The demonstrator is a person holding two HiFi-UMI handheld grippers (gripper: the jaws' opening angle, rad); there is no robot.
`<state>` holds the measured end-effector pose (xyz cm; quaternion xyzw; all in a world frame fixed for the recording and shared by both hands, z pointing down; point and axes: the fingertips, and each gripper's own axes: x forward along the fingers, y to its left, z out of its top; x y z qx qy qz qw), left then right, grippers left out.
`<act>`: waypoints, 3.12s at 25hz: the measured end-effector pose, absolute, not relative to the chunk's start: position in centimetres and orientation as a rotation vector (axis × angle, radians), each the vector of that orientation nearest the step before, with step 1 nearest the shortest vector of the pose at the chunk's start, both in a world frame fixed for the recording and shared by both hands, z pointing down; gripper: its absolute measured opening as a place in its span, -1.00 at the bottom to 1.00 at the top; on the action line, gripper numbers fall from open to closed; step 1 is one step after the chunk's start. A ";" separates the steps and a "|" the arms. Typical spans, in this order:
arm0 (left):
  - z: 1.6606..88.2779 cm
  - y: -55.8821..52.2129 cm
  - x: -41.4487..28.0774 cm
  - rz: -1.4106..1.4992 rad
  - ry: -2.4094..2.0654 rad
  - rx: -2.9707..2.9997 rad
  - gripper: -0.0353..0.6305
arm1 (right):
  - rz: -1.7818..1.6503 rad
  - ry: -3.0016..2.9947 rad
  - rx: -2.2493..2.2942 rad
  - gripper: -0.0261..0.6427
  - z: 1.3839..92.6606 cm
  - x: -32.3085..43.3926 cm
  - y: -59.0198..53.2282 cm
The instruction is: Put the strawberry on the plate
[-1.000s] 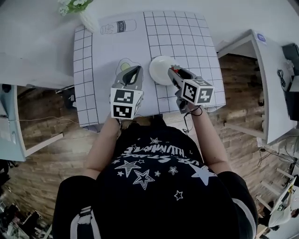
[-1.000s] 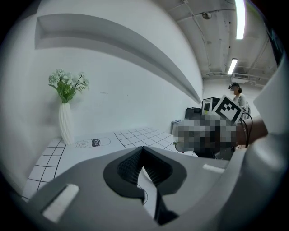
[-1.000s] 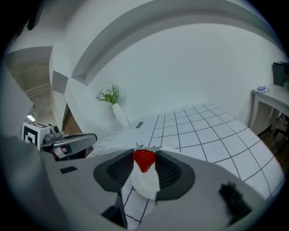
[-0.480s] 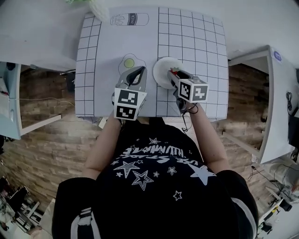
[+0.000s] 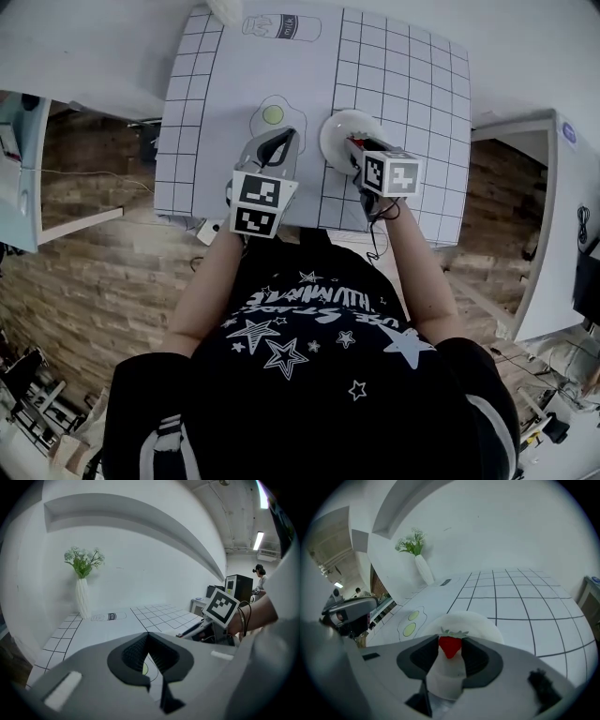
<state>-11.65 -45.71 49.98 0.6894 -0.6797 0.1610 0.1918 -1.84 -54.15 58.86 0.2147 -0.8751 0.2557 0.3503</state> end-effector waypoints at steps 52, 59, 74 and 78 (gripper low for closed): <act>47.2 -34.9 -2.3 0.417 -1.369 2.509 -0.87 | 0.776 -2.347 1.350 -0.86 48.7 11.6 -35.5; 46.7 -30.0 0.2 0.453 -1.451 2.465 -0.87 | 0.814 -2.438 1.313 -0.87 47.2 14.8 -31.7; 44.4 -15.8 -0.3 0.410 -1.746 2.260 -0.87 | 0.823 -2.563 1.091 -0.88 47.8 17.1 -20.2; 44.3 -13.6 -0.4 0.407 -1.772 2.217 -0.87 | 0.850 -2.587 1.025 -0.88 48.4 16.0 -18.9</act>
